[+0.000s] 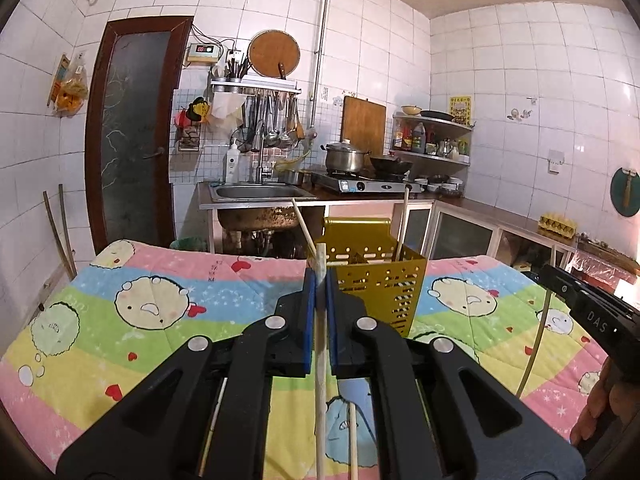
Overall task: Organize utensils
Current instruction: 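Lift both held chopsticks and carry them above the yellow holder, then open the left tool into the holder while the right tool releases its chopstick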
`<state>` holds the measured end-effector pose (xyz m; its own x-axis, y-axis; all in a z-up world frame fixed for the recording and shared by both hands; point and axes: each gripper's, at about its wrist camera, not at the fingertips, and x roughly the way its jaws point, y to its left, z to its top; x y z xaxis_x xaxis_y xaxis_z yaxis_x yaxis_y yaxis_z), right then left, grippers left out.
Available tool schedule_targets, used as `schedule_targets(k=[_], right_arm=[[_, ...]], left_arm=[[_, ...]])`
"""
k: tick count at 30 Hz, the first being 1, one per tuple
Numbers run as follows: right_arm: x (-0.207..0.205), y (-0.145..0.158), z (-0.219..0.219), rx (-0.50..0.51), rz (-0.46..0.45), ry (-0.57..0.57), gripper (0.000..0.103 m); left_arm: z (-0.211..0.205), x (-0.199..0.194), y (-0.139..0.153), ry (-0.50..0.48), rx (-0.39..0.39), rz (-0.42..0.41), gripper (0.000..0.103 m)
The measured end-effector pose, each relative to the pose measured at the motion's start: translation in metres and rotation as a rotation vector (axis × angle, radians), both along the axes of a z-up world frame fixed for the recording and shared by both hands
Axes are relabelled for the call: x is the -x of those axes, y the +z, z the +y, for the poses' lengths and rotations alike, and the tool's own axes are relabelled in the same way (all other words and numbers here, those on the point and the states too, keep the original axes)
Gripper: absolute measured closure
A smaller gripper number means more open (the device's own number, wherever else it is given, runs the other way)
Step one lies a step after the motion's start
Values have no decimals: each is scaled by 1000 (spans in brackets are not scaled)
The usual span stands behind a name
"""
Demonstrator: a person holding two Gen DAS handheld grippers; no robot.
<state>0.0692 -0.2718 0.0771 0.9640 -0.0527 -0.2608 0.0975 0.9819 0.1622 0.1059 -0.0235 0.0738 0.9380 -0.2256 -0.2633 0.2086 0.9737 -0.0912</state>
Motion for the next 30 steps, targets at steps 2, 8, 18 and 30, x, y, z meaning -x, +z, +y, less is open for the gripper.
schedule_targets(k=[2, 8, 18, 30], right_arm=[[-5, 4, 0, 1, -5, 1, 97], [-25, 32, -4, 6, -65, 7, 97], [-97, 120, 8, 41, -240, 44, 97], [-190, 105, 21, 5, -274, 34, 97]], left_arm=[[-1, -4, 3, 3, -5, -6, 99], [-6, -24, 31, 13, -5, -39, 99], [-23, -90, 117, 31, 50, -166, 99], [-55, -184, 85, 99, 96, -181, 99]])
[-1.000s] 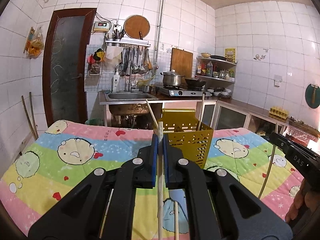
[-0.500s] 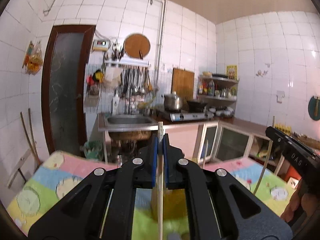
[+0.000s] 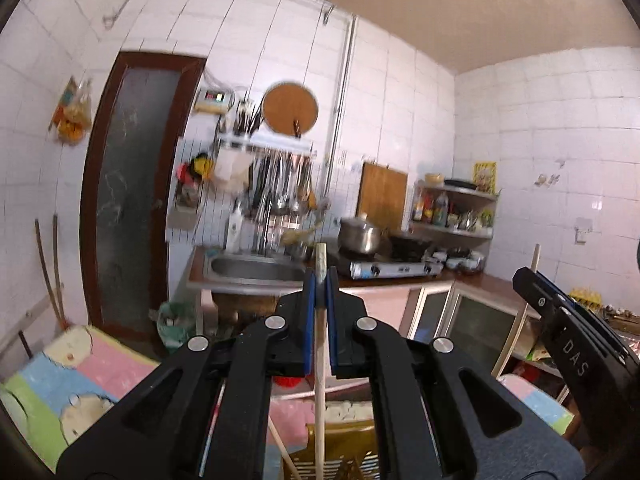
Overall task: Organize utensils
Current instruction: 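Open the left tool into the holder while the right tool releases its chopstick, then close the left tool on a chopstick while the right tool grasps another chopstick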
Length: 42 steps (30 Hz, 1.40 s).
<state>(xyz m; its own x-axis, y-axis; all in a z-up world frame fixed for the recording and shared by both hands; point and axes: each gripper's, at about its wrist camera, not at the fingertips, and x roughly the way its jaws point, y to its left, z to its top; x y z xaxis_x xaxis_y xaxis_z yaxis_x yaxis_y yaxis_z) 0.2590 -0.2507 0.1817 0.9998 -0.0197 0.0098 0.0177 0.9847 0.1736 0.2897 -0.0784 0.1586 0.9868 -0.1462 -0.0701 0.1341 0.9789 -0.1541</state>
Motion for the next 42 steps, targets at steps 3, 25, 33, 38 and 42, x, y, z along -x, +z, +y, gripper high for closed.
schedule_targets(k=[3, 25, 33, 38, 42], right_arm=[[-13, -29, 3, 19, 75, 17, 97], [69, -65, -33, 49, 382, -16, 38], [91, -147, -21, 51, 594, -13, 38], [89, -195, -21, 20, 698, -15, 38], [89, -214, -19, 12, 733, -21, 38]], left_arm=[[-4, -13, -31, -8, -24, 68, 99], [48, 70, -38, 36, -148, 306, 5], [44, 85, -115, -9, -209, 499, 5], [37, 83, -161, -33, -244, 607, 5], [37, 81, -181, -43, -238, 657, 5]])
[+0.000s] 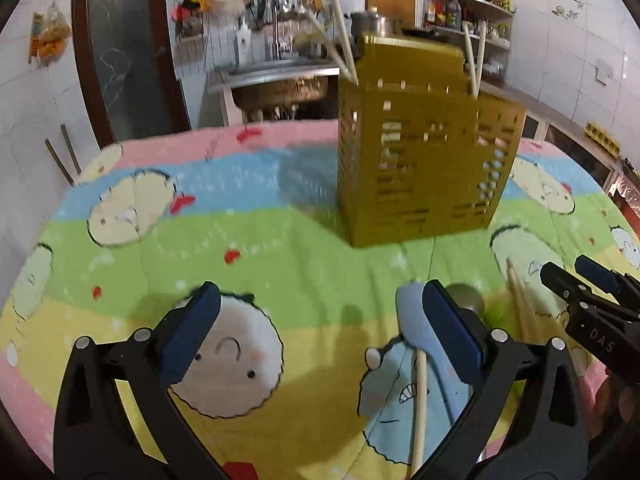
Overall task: Organize utensils
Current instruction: 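Close the left tool on a chopstick while the right tool grasps another chopstick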
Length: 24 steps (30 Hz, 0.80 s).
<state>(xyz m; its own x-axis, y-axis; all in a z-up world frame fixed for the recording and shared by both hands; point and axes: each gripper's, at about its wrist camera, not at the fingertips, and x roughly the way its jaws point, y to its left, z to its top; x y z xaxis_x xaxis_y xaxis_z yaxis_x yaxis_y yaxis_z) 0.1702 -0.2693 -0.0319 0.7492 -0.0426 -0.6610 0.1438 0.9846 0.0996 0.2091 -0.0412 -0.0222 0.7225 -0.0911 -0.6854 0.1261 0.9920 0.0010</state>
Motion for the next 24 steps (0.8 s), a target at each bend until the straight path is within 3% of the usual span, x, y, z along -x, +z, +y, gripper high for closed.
schedule_targets(k=[5, 10, 17, 24], right_arm=[[-3, -9, 10, 39, 31, 5, 38], [-6, -13, 11, 36, 62, 14, 38], [-3, -18, 17, 42, 108, 4, 39], [2, -20, 24, 67, 118, 11, 45]], left_arm=[[2, -2, -19, 5, 24, 50, 5], [-4, -3, -32, -7, -19, 103, 5], [3, -6, -44, 4, -6, 174, 5], [-5, 2, -45, -22, -39, 160, 5]])
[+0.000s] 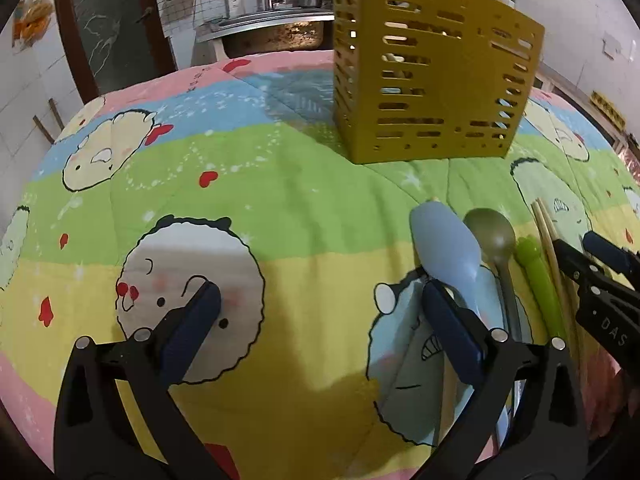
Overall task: Organize utensils
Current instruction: 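Close the left tool on a chopstick while the right tool grasps another chopstick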
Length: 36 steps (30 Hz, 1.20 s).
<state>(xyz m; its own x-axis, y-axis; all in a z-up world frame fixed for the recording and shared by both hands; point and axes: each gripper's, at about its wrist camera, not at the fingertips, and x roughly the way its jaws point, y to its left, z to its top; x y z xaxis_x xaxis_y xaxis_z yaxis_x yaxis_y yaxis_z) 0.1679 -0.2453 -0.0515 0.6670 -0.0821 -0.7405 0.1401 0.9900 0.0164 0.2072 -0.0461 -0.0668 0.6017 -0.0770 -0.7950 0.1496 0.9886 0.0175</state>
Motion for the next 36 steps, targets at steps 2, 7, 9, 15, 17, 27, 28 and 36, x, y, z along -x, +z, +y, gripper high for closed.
schedule_targets(k=[2, 7, 9, 15, 17, 27, 28, 36], right_arm=[[0, 0, -1, -11, -1, 0, 45], [1, -1, -6, -39, -3, -4, 45], [1, -2, -7, -39, -2, -3, 45], [0, -3, -10, -49, -1, -4, 45], [1, -3, -10, -49, -1, -4, 45], [0, -3, -7, -20, 6, -7, 45], [0, -3, -6, -12, 8, -6, 45], [-1, -2, 0, -17, 18, 13, 60]], left_arm=[[0, 3, 2, -8, 9, -6, 5], [-2, 9, 6, -25, 33, 2, 6], [-2, 12, 10, -22, 35, -15, 5], [-10, 16, 8, -64, 38, 44, 6], [-14, 18, 3, -71, -7, 54, 6], [-13, 8, 1, -46, 11, 45, 15], [-14, 7, 1, -45, 13, 43, 17], [-27, -5, 6, -51, 33, 47, 54]])
